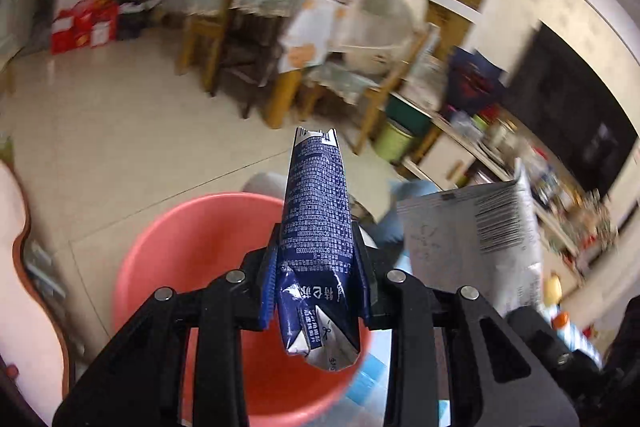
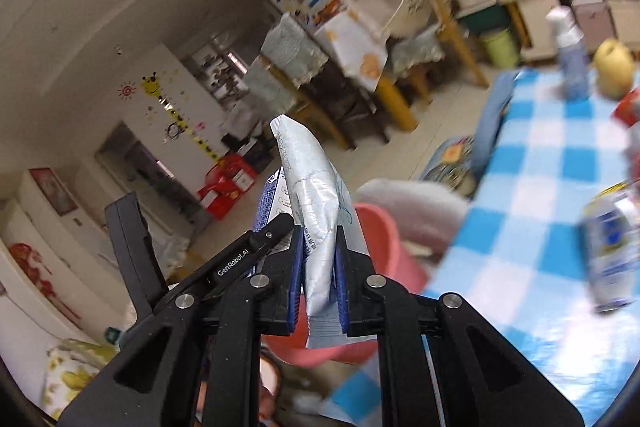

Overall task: Collect trash
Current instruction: 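Carry the blue carton to the pink bucket and open the left tool, then return the left tool to the table above the MAGICDAY bread bag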

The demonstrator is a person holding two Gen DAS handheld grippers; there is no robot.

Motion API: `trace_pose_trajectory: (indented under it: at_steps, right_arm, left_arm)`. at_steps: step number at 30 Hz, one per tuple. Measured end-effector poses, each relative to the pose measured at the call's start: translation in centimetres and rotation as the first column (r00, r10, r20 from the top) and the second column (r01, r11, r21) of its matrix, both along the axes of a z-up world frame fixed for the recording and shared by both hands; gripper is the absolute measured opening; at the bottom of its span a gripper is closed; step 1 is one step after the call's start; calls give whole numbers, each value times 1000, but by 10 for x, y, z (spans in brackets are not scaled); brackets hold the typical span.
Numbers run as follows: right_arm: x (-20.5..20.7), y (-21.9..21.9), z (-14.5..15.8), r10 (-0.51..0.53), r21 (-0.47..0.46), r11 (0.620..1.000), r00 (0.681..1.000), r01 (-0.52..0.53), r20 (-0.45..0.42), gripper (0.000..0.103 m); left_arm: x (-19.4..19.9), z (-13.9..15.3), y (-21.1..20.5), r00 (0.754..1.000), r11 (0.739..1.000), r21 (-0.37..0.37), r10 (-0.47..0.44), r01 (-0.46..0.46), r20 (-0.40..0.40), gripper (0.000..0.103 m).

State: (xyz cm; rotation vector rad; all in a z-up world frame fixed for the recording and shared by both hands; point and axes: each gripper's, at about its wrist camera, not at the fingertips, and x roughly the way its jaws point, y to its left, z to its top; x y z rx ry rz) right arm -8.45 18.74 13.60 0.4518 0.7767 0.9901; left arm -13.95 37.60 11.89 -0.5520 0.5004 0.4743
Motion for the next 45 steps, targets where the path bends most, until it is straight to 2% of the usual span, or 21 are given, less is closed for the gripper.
trace_pose_trajectory:
  at_steps: [4, 6, 7, 8, 9, 11, 14, 17, 19, 21, 24, 26, 31, 35, 41, 45]
  right_arm:
    - [8, 38, -18, 40, 4, 999, 995, -40, -91, 21]
    - [9, 45, -27, 30, -29, 999, 993, -33, -113, 40]
    - [9, 45, -31, 13, -49, 999, 993, -19, -121, 47]
    - [9, 43, -35, -18, -78, 997, 992, 8, -125, 62]
    - [7, 39, -36, -43, -95, 995, 992, 31, -120, 67]
    - [3, 28, -39, -71, -114, 992, 993, 60, -94, 69]
    - [-2, 3, -41, -146, -174, 975, 988, 136, -44, 81]
    - [-7, -23, -42, -189, -226, 956, 982, 187, 12, 82]
    - [-15, -38, -42, -212, -266, 938, 975, 222, 68, 82]
    - [-19, -50, -43, -217, -298, 923, 969, 243, 118, 88]
    - [-34, -71, -43, -232, -351, 889, 950, 294, 210, 90]
    - [-35, -80, -44, -232, -369, 877, 943, 308, 237, 92]
    - [-47, -101, -48, -203, -429, 840, 925, 333, 321, 98]
    - [-52, -118, -55, -197, -441, 837, 930, 324, 309, 98]
    - [-55, -146, -70, -240, -446, 834, 942, 323, 235, 98]
    - [-56, -162, -74, -255, -451, 827, 939, 335, 229, 98]
  left_arm:
    - [0, -10, 15, 998, 998, -19, 54, -54, -25, 33]
    - [-1, -12, 16, 997, 998, -11, 67, -68, -33, 36]
    - [-1, -11, 16, 997, 997, 2, 75, -75, -31, 46]
    - [-2, -11, 15, 996, 996, 19, 87, -87, -30, 52]
    - [-3, -9, 12, 995, 994, 43, 98, -97, -22, 60]
    - [-3, -8, 6, 995, 993, 69, 96, -96, 2, 63]
    - [-6, 0, -8, 994, 990, 116, 68, -78, 89, 75]
    - [-6, 5, -26, 990, 985, 169, 16, -40, 143, 82]
    - [2, 5, -35, 987, 988, 155, -45, 21, 153, 83]
    - [7, 3, -43, 986, 987, 143, -91, 71, 138, 83]
    - [15, 4, -60, 985, 977, 168, -150, 133, 91, 83]
    - [18, 1, -70, 985, 969, 192, -169, 159, 41, 83]
    - [27, -7, -92, 967, 942, 218, -248, 256, -62, 83]
    - [35, -11, -115, 951, 910, 277, -286, 308, -118, 83]
    - [44, -19, -144, 909, 865, 280, -399, 416, -118, 82]
    - [49, -24, -164, 882, 836, 281, -449, 470, -139, 82]
